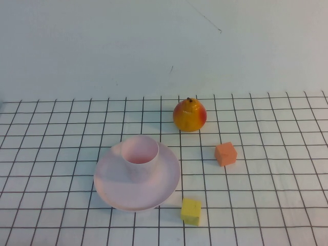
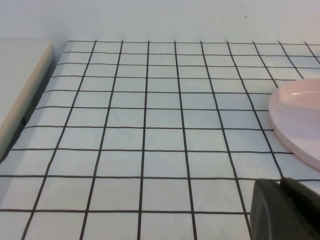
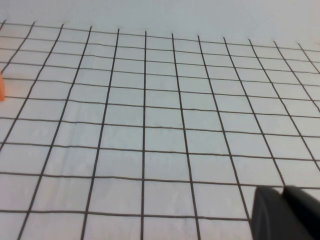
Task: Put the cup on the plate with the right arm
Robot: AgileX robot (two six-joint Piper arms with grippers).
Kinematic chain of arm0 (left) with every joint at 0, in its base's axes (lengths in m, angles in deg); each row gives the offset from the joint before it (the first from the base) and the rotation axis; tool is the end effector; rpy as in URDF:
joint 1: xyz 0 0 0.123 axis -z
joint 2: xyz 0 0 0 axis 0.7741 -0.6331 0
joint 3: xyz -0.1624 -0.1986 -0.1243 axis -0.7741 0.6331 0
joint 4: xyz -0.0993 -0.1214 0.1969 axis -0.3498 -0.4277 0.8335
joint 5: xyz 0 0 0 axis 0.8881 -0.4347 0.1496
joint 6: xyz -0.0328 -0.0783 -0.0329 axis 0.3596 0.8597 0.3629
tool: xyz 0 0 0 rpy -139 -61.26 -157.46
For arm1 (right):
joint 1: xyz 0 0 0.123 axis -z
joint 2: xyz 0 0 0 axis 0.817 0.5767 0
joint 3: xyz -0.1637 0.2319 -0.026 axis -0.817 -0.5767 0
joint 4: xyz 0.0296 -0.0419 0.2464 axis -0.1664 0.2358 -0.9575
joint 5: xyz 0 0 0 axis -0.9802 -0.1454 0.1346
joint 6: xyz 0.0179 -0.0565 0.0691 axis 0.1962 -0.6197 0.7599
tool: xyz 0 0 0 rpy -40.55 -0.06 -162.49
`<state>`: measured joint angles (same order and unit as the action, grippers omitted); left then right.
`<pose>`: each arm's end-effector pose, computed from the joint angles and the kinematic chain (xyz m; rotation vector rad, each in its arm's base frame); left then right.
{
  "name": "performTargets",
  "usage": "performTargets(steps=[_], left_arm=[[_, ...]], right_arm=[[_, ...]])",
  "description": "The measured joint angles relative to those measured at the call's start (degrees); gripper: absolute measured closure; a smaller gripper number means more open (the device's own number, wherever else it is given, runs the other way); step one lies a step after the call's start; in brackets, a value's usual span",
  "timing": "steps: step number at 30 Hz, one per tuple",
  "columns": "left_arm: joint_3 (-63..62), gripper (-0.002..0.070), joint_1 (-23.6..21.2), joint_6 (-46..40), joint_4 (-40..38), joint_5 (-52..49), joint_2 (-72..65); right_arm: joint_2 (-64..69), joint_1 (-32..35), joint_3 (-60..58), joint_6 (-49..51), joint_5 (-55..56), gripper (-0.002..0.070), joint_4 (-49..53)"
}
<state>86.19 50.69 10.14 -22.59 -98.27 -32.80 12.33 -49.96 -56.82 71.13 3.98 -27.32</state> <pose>0.0533 -0.0036 0.1762 -0.0696 1.8256 -0.1106 0.0525 -0.0047 0.1713 -0.0409 1.8686 -0.1507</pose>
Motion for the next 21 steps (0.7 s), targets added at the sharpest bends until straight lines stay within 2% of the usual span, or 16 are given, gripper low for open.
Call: performTargets(steps=[21], left_arm=[[0.0,0.0678,0.0,0.0,0.0,0.0,0.0]], right_arm=[[0.0,0.0,0.0,-0.05,0.0,0.0638,-0.47]])
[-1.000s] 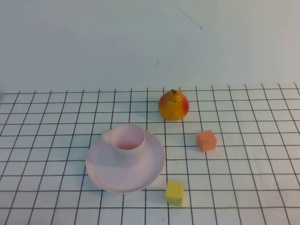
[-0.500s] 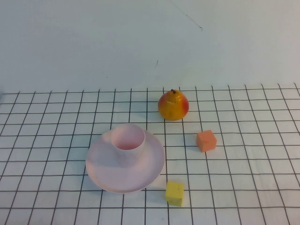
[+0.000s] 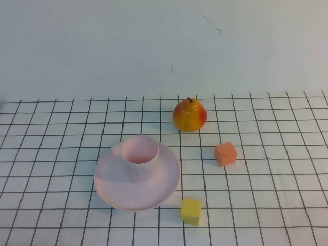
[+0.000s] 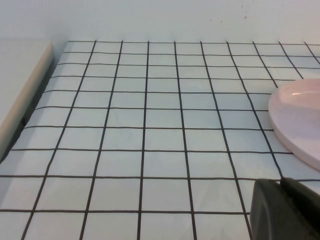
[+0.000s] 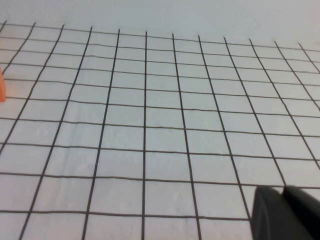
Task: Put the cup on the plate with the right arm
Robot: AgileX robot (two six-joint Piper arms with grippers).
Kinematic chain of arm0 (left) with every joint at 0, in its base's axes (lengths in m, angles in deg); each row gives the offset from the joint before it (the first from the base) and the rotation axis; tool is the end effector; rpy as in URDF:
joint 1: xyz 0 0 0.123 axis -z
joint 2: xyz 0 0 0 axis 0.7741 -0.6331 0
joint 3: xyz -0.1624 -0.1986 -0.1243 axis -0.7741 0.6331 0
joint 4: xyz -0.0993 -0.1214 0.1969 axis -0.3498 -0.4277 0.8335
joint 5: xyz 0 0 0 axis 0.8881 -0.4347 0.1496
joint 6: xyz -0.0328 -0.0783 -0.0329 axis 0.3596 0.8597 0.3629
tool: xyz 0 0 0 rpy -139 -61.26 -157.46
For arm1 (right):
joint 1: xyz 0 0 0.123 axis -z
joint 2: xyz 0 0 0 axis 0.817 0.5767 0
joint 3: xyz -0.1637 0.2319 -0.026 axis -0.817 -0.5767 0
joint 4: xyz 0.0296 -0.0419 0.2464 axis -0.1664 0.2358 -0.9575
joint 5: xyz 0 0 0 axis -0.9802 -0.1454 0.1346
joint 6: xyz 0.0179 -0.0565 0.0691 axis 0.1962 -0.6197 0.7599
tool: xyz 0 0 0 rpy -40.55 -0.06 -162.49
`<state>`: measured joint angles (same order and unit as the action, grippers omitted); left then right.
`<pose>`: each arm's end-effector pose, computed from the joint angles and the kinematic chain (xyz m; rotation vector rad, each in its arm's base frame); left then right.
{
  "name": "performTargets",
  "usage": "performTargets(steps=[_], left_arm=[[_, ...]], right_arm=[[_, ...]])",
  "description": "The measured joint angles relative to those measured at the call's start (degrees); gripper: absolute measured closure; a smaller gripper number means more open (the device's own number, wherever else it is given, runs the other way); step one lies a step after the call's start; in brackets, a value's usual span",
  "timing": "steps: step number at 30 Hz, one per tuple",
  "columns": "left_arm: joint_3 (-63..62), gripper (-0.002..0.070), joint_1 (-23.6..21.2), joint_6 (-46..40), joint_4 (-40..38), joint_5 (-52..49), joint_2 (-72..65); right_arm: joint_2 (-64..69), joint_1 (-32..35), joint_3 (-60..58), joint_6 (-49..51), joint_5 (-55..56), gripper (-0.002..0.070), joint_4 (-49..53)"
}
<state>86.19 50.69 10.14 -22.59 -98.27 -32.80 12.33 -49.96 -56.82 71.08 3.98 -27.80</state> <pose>0.0533 -0.0036 0.1762 -0.0696 1.8256 -0.1106 0.0525 -0.0044 0.1713 -0.0365 1.8684 -0.1431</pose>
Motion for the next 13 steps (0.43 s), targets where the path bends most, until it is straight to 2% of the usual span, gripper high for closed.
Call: performTargets(steps=[13], left_arm=[[0.0,0.0678,0.0,0.0,0.0,0.0,0.0]], right_arm=[[0.0,0.0,0.0,0.0,0.0,0.0643,0.0]])
